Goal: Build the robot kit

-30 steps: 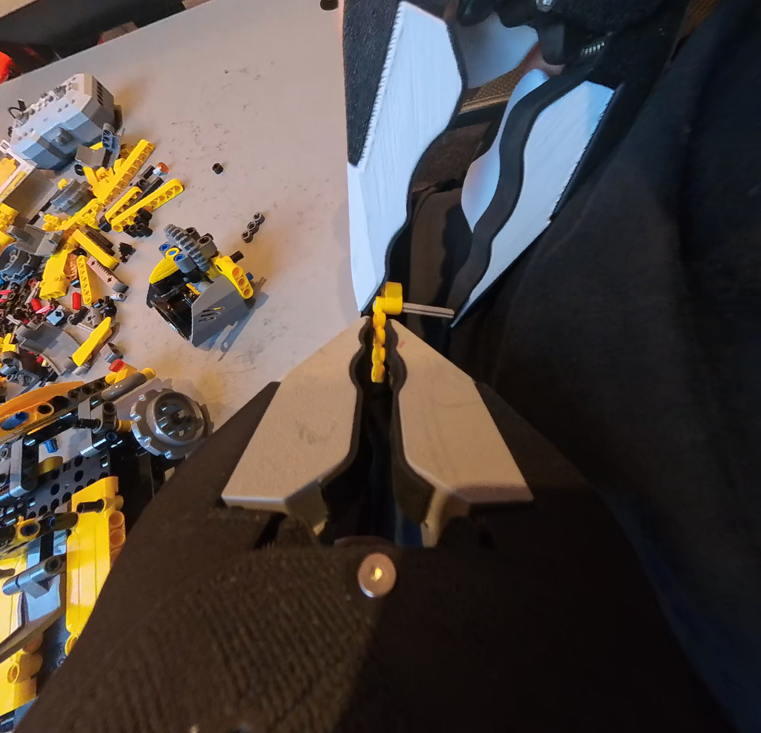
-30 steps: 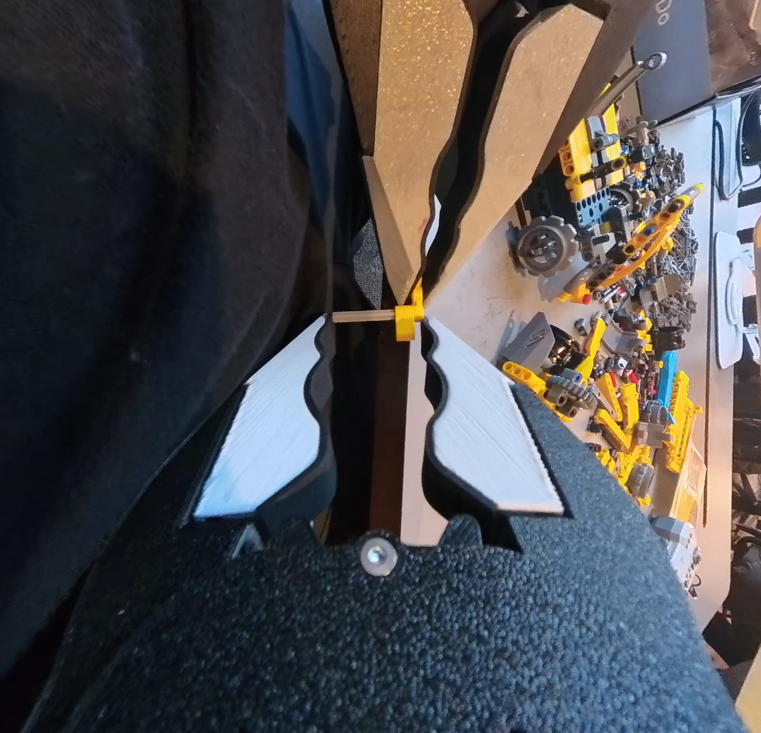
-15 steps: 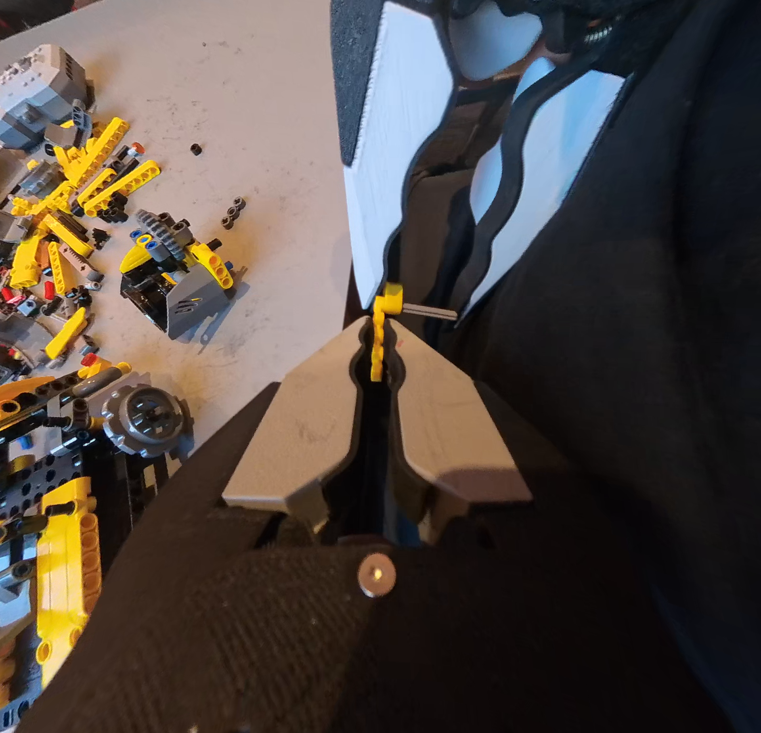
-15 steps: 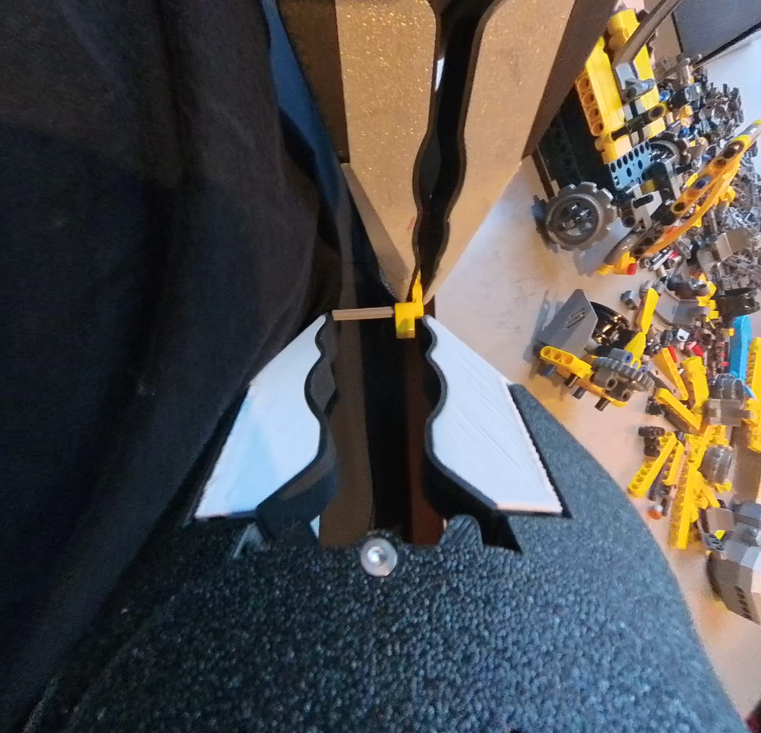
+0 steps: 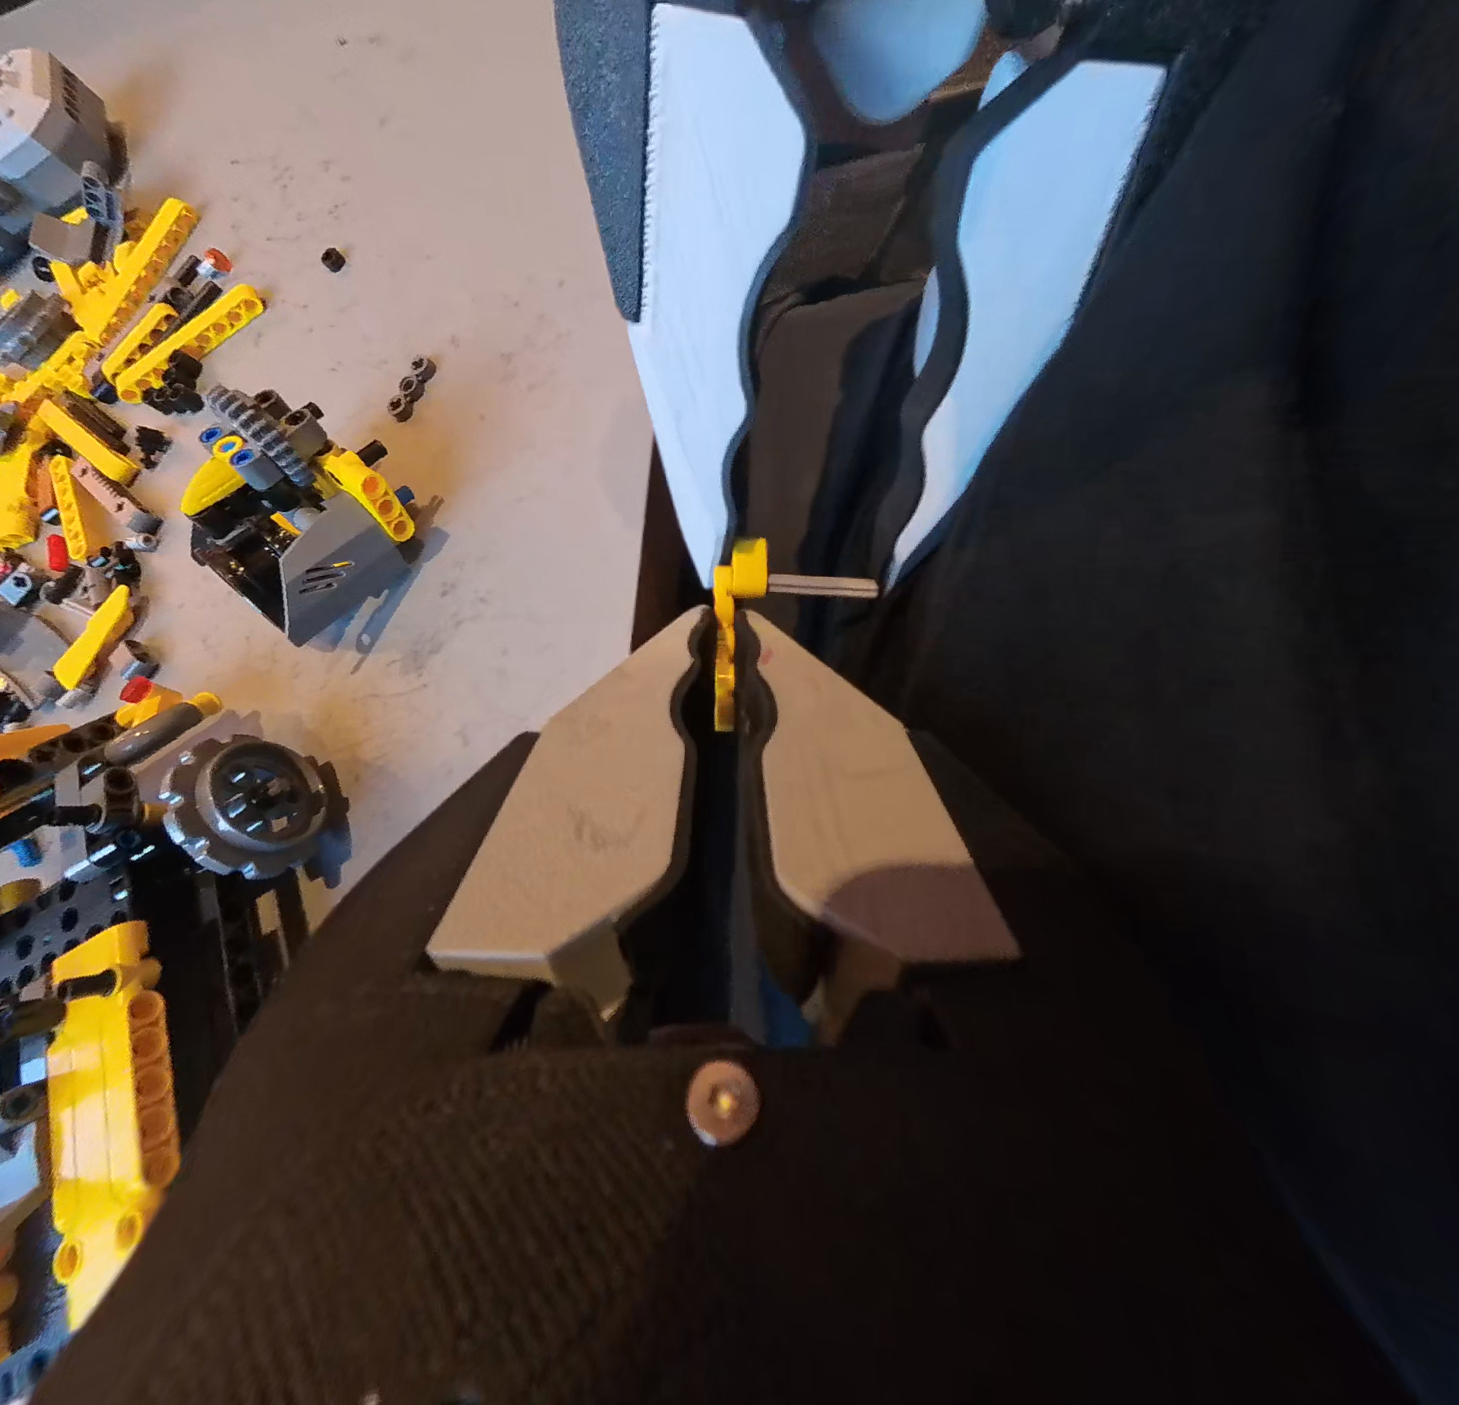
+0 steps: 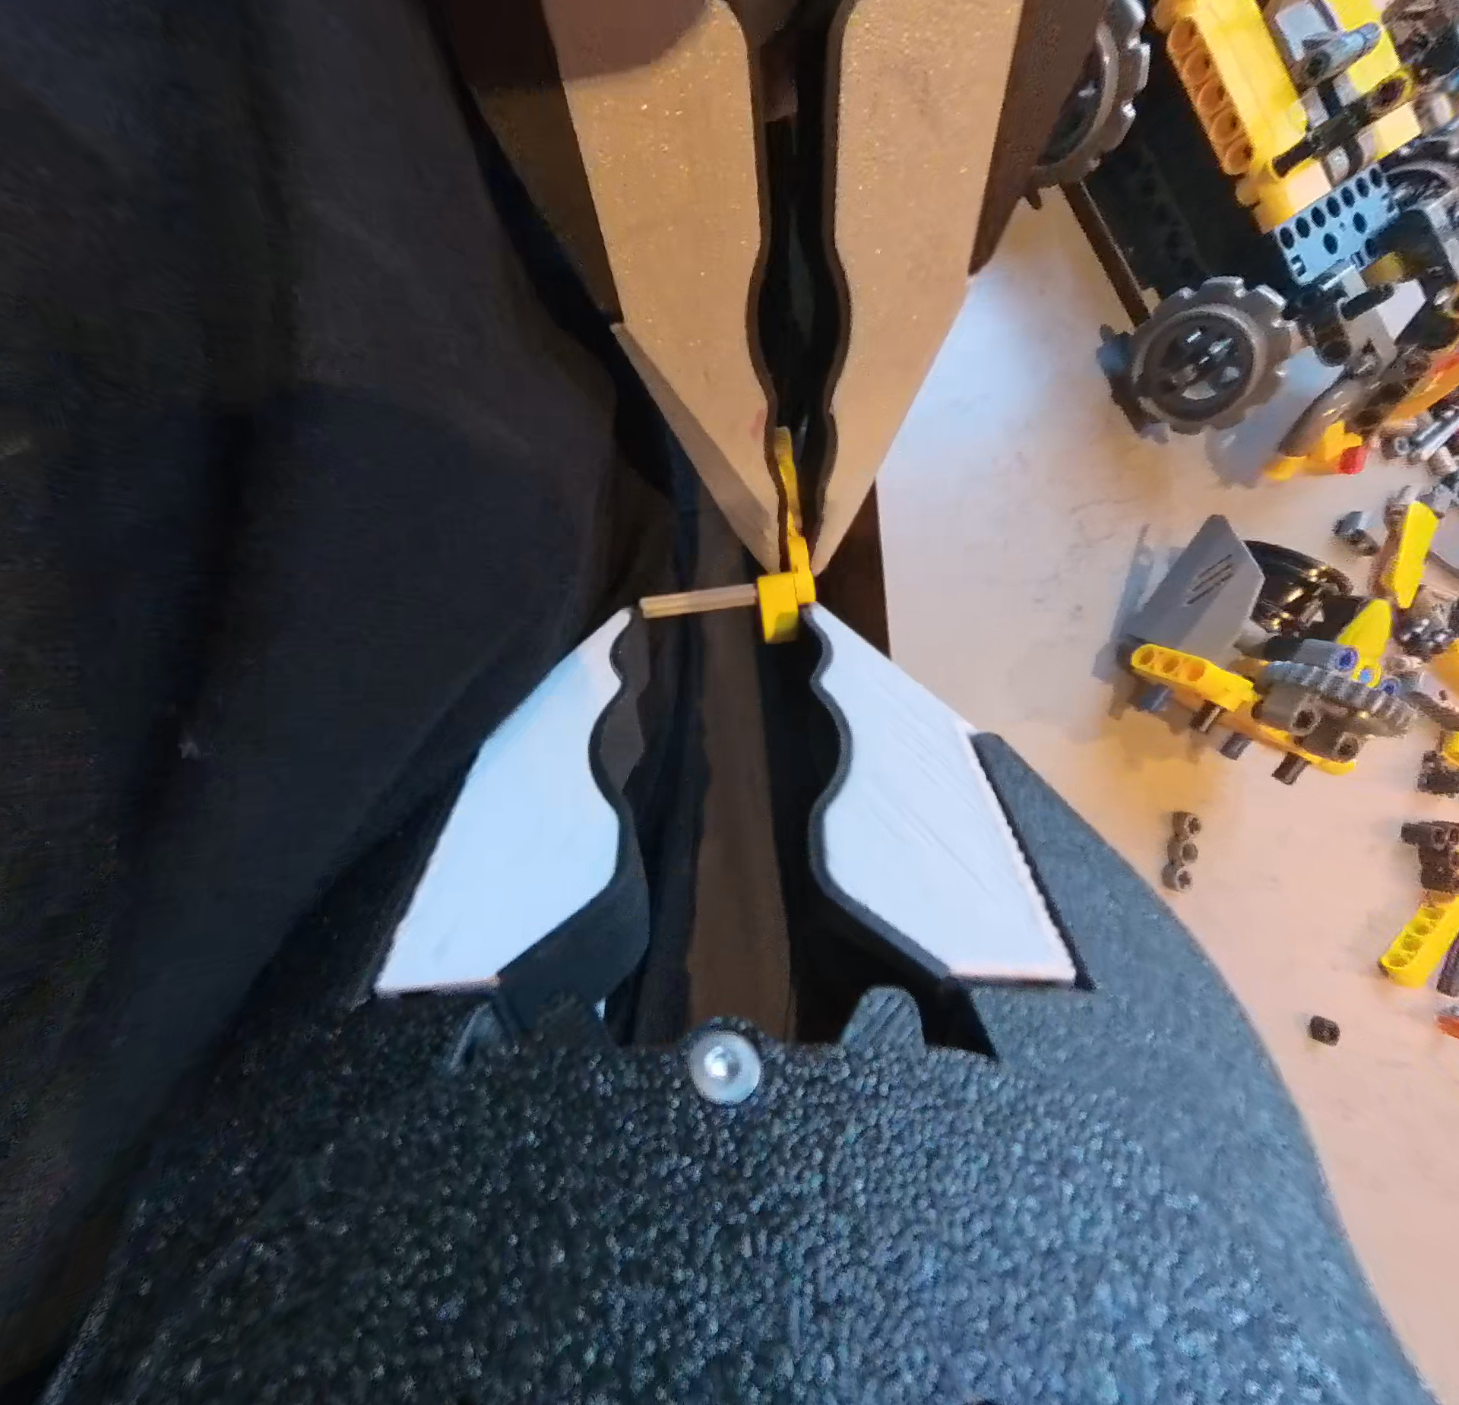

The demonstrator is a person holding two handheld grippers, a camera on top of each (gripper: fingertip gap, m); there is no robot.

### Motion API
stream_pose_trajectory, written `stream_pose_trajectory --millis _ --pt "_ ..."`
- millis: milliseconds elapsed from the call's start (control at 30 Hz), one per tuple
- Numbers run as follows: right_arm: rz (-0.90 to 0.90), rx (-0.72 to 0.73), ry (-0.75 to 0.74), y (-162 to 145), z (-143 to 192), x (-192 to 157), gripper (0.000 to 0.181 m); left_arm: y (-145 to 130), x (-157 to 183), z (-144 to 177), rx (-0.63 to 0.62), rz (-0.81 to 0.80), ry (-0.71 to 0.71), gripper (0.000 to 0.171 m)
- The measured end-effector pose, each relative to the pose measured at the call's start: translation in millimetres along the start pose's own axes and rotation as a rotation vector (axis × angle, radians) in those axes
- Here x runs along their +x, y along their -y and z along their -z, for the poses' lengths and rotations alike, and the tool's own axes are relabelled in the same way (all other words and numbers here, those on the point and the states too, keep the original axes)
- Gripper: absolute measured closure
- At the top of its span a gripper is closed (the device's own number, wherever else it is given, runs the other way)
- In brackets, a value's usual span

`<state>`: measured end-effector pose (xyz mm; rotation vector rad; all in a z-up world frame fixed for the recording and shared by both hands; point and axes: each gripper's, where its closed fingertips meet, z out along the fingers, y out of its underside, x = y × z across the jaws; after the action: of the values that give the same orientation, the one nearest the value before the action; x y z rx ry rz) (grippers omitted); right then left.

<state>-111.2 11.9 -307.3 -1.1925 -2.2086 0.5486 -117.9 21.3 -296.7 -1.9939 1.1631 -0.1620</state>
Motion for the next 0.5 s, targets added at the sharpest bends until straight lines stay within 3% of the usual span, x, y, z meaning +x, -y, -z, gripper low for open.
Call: stream_pose_trajectory --millis 200,500 --pt "0.051 -0.030 -0.035 -2.2 -0.9 2.2 0.148 16.0 3.6 8.1 0.073 0.002 -0.025 0.168" --pt "0.077 -0.022 -0.068 1.5 -0.2 4.6 0.143 1.9 -3.4 1.7 0.014 -0.008 0.005 0.170"
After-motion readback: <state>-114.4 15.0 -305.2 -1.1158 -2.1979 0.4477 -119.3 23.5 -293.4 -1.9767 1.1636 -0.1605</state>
